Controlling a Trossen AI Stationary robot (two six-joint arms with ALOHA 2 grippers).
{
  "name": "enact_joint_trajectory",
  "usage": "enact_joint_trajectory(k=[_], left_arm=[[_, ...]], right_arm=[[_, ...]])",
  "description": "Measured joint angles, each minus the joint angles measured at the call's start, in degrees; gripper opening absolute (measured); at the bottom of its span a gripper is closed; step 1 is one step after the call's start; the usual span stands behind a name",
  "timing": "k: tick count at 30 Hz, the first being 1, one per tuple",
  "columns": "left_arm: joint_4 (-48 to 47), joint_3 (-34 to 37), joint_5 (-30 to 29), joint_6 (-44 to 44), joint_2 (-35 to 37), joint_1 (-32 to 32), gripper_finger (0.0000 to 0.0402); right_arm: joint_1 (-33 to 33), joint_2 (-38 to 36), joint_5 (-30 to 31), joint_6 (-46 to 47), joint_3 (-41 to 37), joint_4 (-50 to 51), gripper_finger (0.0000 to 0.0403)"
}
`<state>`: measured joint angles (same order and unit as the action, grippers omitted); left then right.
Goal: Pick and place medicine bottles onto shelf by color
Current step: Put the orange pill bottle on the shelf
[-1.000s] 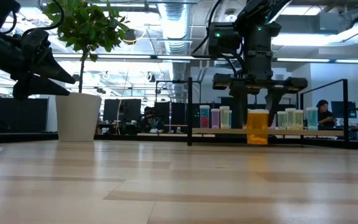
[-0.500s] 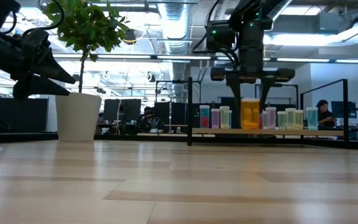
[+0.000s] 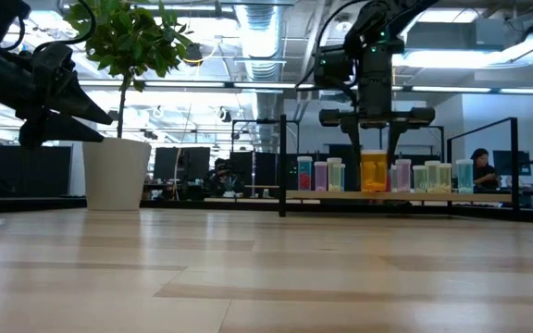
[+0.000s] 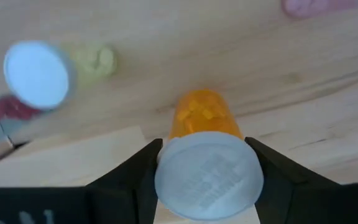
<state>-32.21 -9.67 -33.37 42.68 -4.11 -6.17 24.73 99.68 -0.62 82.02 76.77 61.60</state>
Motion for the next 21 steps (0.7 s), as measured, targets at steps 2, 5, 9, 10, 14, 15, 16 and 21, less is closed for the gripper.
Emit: enact_joint_trajectory(k=[2,5,9,10,14,15,16,21], left_arm=[[0.01,0.00,-0.01,0.00,0.00,0.00,0.0210],[0.01,0.00,0.00,0.00,0.00,0.00,0.0210],[0.02,-0.02,0.00,0.00,0.01,0.01,0.0210],[0.01,0.00,0.00,0.00,-0.01,0.00,0.0210],[0.02,0.00,0.00,0.00,0.01,0.00,0.0210],[0.00,-0.01,-0.01,0.00,-0.01,0.01,0.0210],[0.00,0.00,-0.01,0.00,0.01,0.01,0.0210],[0.02,0.00,-0.01,0.00,0.00,0.01,0.0210]], right_arm=[[0.83,0.00,0.00,0.02,0.00,0.18,0.0210],[2.11,0.00,0.00,0.03,0.00,0.17,0.0200],[3.73,0.00,0.00,0.04,0.00,-0.39,0.0201],[4.12,0.00,0.01,0.04,0.00,-0.63,0.0204],[5.45,0.00,0.00,0.07,0.00,-1.18,0.0211],[5.65,0.00,0.01,0.10,0.00,-1.30,0.0211],[5.88,0.00,0.01,0.38,0.00,-1.41,0.0210],[6.21,0.00,0.38,1.02,0.00,-2.53,0.0205]])
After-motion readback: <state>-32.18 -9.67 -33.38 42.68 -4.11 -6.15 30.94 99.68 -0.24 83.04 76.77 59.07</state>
